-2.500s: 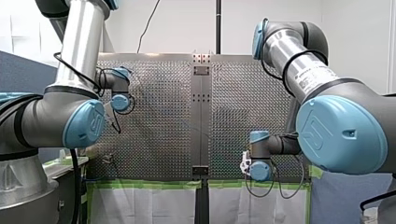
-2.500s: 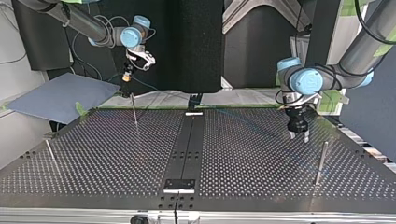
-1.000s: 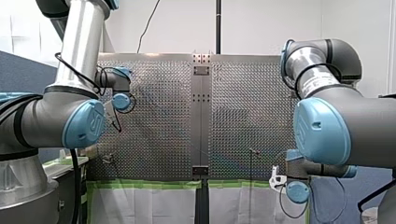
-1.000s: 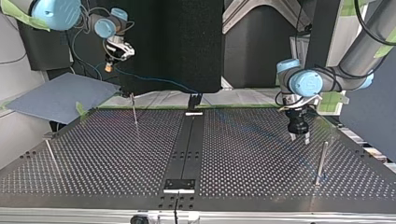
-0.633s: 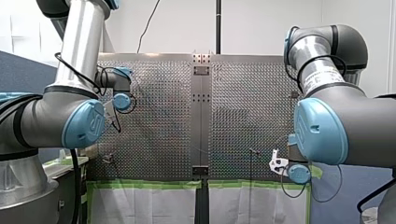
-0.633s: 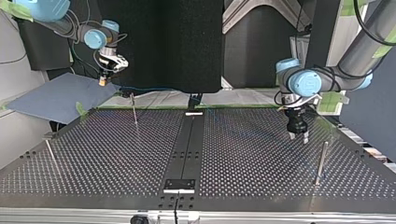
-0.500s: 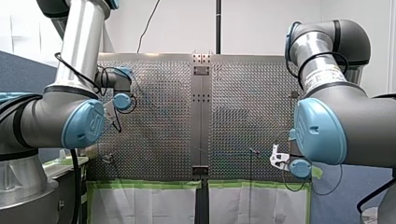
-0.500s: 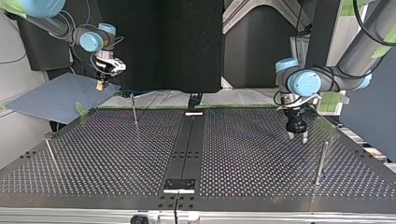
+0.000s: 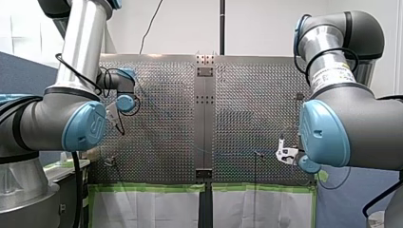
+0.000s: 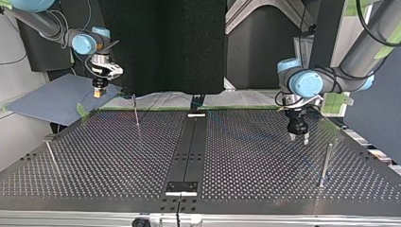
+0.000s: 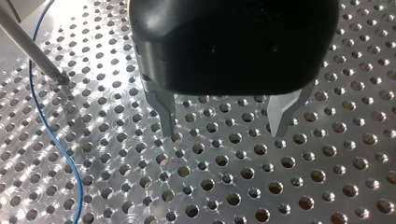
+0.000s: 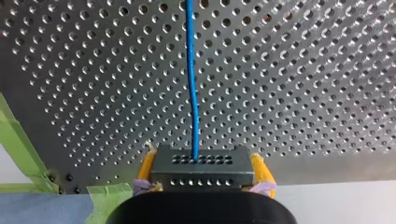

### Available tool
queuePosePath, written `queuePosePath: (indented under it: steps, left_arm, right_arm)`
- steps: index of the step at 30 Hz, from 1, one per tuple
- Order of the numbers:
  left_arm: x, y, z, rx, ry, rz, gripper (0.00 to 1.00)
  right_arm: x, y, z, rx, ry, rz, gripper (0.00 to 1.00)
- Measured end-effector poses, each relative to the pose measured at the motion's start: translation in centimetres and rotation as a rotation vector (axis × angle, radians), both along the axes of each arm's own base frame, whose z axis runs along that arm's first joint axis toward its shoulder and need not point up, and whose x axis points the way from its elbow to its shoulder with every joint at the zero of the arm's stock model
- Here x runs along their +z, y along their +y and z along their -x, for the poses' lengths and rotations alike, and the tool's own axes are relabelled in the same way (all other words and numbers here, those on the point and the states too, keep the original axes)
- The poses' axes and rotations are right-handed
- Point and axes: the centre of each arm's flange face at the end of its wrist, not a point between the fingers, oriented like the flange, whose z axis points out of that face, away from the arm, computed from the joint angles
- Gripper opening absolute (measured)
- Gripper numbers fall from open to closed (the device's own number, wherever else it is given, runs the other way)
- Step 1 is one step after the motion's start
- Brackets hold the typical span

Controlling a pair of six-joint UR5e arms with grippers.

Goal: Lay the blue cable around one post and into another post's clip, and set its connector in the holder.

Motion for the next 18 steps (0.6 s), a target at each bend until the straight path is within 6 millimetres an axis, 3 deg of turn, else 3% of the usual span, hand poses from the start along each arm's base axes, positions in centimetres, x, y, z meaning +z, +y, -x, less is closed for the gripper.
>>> queuePosePath:
  steps: [18]
  left_arm:
    - [-0.15,-0.92,0.27,-0.020,0.012,0.008,0.98]
  right_arm:
    - [-0.56,0.37,0.04,0.010,0.023,-0.029,0.00]
